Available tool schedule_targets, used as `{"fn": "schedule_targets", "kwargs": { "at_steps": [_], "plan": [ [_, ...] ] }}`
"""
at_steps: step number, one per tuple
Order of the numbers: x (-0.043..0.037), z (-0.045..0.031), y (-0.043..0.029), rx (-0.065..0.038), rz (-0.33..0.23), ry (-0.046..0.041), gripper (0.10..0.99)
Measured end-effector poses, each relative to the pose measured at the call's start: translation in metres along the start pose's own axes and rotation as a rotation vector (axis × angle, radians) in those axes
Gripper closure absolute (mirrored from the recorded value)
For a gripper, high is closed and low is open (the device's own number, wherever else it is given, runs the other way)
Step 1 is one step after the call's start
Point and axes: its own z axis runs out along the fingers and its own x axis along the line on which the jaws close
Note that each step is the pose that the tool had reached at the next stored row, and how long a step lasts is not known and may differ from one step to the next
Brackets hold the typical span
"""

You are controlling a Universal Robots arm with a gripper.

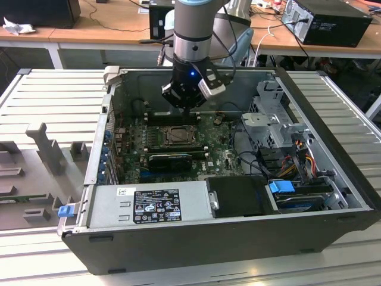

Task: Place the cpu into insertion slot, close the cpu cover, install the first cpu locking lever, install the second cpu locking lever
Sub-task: 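Install the second cpu locking lever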

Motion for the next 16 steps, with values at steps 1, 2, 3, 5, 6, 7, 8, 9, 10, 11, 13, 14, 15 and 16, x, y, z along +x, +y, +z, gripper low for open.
{"fn": "schedule_targets", "kwargs": {
  "at_steps": [1,2,3,5,6,7,8,9,10,11,13,14,15,16],
  "plan": [
    [0.0000,-0.0013,-0.0001,0.000,0.000,0.0000,0.980],
    [-0.0001,-0.0017,-0.0005,0.000,0.000,-0.0001,0.980],
    [0.0000,-0.0017,-0.0014,0.000,0.000,-0.0001,0.980],
    [0.0002,-0.0020,-0.0058,0.000,0.000,0.0000,0.980],
    [0.0002,-0.0021,-0.0083,0.000,0.000,-0.0001,0.980],
    [0.0002,-0.0021,-0.0098,0.000,0.000,-0.0001,0.980],
    [0.0003,-0.0022,-0.0113,0.000,0.000,0.0000,0.980],
    [0.0004,-0.0023,-0.0129,0.000,0.000,0.0000,0.980],
    [0.0004,-0.0023,-0.0142,0.000,0.000,0.0000,0.980],
    [0.0005,-0.0021,-0.0199,0.000,0.000,-0.0006,0.980],
    [0.0007,-0.0014,-0.0253,0.000,0.000,-0.0008,0.980],
    [0.0007,-0.0014,-0.0270,0.000,0.000,-0.0010,0.980],
    [0.0008,-0.0014,-0.0294,0.000,0.000,-0.0014,0.980],
    [0.0009,-0.0015,-0.0311,0.000,0.000,-0.0015,0.980]
  ]
}}
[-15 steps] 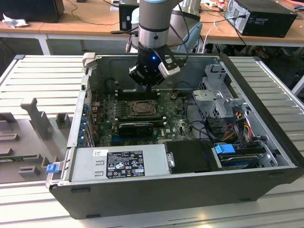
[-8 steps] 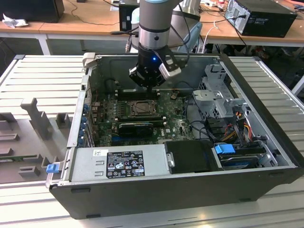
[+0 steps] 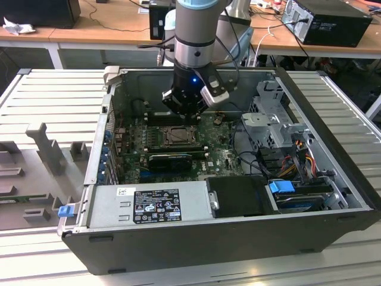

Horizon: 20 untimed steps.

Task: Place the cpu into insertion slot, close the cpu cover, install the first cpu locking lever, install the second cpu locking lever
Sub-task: 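Install the second cpu locking lever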

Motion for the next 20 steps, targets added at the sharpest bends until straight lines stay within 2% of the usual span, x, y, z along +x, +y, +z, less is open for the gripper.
{"fn": "schedule_targets", "kwargs": {
  "at_steps": [8,14,16,19,20],
  "plan": [
    [0.0004,-0.0005,-0.0161,0.000,0.000,0.0000,0.980],
    [0.0009,0.0002,-0.0339,-0.001,0.000,0.0001,0.980],
    [0.0011,0.0005,-0.0386,-0.004,0.000,0.0000,0.980],
    [0.0012,0.0006,-0.0434,-0.057,0.000,-0.0001,0.980],
    [0.0012,0.0007,-0.0447,-0.066,0.000,0.0002,0.980]
  ]
}}
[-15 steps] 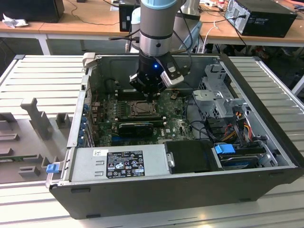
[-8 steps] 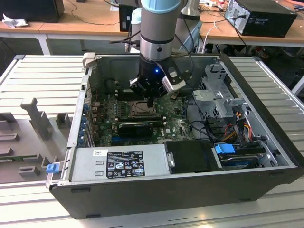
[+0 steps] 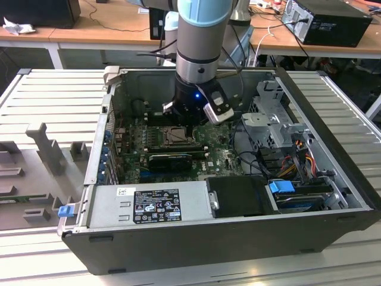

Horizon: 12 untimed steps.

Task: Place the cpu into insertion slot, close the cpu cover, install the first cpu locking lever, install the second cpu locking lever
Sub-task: 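Install the second cpu locking lever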

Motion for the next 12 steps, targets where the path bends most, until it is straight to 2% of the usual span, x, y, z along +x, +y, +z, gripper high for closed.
{"fn": "schedule_targets", "kwargs": {
  "at_steps": [1,4,7,9,11,12],
  "plan": [
    [0.0001,0.0002,-0.0024,-0.006,0.000,0.0002,0.980],
    [0.0016,0.0010,-0.0053,-0.007,-0.002,0.0005,0.980],
    [0.0072,0.0026,-0.0067,-0.007,-0.011,0.0014,0.980],
    [0.0116,0.0034,-0.0072,-0.007,-0.019,0.0025,0.980],
    [0.0231,0.0042,-0.0071,-0.007,-0.023,0.0030,0.980],
    [0.0264,0.0044,-0.0070,-0.007,-0.024,0.0031,0.980]
  ]
}}
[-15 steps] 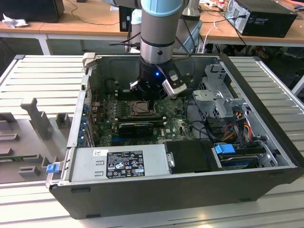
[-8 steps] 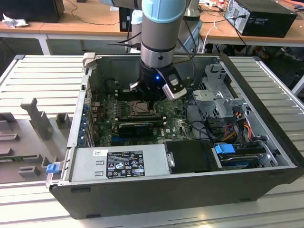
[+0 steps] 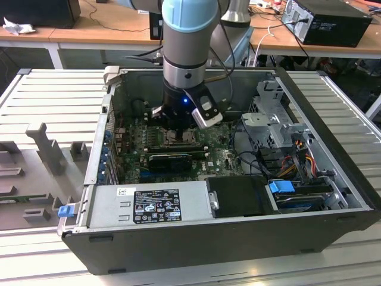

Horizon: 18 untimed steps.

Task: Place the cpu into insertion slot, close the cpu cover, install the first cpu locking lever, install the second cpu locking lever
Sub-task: 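Install the second cpu locking lever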

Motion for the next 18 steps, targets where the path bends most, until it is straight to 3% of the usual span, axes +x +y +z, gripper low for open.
{"fn": "schedule_targets", "kwargs": {
  "at_steps": [2,5,10,14,18],
  "plan": [
    [0.0072,0.0007,-0.0003,0.000,-0.005,0.0006,0.980],
    [0.0120,0.0019,-0.0048,-0.003,-0.032,0.0035,0.980],
    [0.0159,0.0033,-0.0145,-0.038,-0.036,0.0016,0.980],
    [0.0186,0.0102,-0.0163,-0.053,-0.043,0.0015,0.980],
    [0.0279,0.0158,-0.0184,-0.066,-0.053,0.0019,0.980]
  ]
}}
